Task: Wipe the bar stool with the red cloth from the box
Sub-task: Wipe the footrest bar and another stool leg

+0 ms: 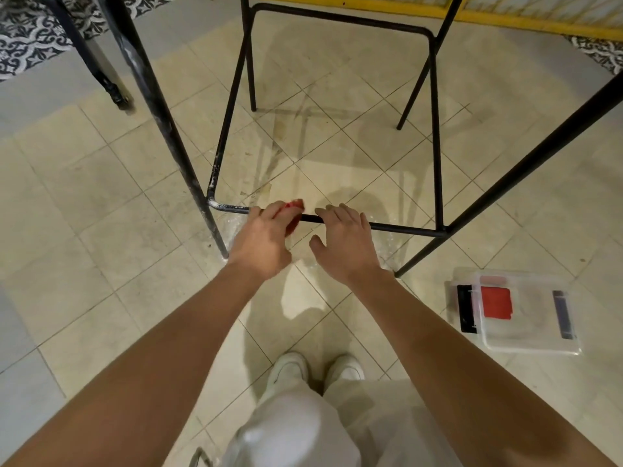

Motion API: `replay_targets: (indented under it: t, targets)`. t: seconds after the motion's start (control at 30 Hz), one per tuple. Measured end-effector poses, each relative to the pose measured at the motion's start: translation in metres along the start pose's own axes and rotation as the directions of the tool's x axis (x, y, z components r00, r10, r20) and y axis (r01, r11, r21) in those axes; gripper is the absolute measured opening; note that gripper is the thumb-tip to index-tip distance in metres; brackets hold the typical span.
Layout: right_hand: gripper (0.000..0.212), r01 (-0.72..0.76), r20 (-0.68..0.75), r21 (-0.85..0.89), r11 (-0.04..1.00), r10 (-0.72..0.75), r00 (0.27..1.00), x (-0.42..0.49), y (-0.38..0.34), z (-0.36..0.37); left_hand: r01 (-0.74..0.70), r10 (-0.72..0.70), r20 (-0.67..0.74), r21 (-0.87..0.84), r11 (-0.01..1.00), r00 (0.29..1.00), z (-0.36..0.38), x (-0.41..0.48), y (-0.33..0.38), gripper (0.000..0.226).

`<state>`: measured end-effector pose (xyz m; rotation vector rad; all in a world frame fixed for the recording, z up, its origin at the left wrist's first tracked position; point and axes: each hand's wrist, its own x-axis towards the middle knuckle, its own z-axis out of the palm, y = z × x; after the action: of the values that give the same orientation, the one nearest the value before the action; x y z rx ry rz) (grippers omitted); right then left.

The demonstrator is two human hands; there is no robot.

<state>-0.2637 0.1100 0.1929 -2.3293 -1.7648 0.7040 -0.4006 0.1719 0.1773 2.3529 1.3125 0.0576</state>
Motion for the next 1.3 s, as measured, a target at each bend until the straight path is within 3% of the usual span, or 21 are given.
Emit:
replay_targets:
  t: [0.13,0.2,0.37,0.5,0.57,0.73,0.93,1.13,1.3]
  targets:
    - [0.052,-0.003,0.01,0.01,1.0,0.002,1.0,-0.001,0.001,0.001,0.222,-0.218,-0.056,0.087,0.971,0.974,-0.021,0.004,-0.024,0.069]
    - [0.053,-0.007,0.023,0.012,1.0,0.007,1.0,0.0,-0.002,0.002,0.192,-0.189,-0.041,0.093,0.977,0.981,-0.018,0.005,-0.015,0.065]
    - [0.053,0.014,0.034,0.01,1.0,-0.014,0.999,0.001,-0.012,0.004,-0.038,0.04,-0.041,0.056,0.998,0.998,-0.001,-0.013,-0.019,0.074]
    - [0.055,0.018,0.047,-0.013,1.0,-0.017,0.999,0.0,-0.009,0.003,0.177,-0.168,-0.112,0.07,0.982,0.979,-0.011,-0.007,-0.043,0.076]
    - [0.056,0.008,0.06,-0.02,1.0,-0.007,0.998,-0.001,-0.007,0.004,0.211,-0.203,-0.123,0.052,0.976,0.971,-0.011,-0.004,-0.034,0.07]
    - [0.056,0.005,0.059,-0.026,1.0,-0.003,0.998,-0.001,-0.008,0.006,-0.042,0.047,-0.085,0.061,0.997,0.995,0.005,-0.021,-0.028,0.077]
    - [0.057,0.01,0.047,-0.04,0.999,-0.008,0.999,-0.003,-0.006,0.01,0.188,-0.181,-0.137,0.036,0.982,0.974,-0.004,-0.011,-0.051,0.086]
    - [0.055,-0.017,0.026,-0.086,0.996,0.02,0.999,-0.001,-0.01,0.008,0.016,-0.009,-0.087,0.084,0.996,0.996,0.002,-0.024,-0.047,0.082]
    - [0.055,-0.019,0.031,-0.086,0.996,0.022,0.999,-0.002,-0.007,0.009,0.228,-0.225,-0.108,0.02,0.973,0.968,-0.005,-0.003,-0.034,0.081]
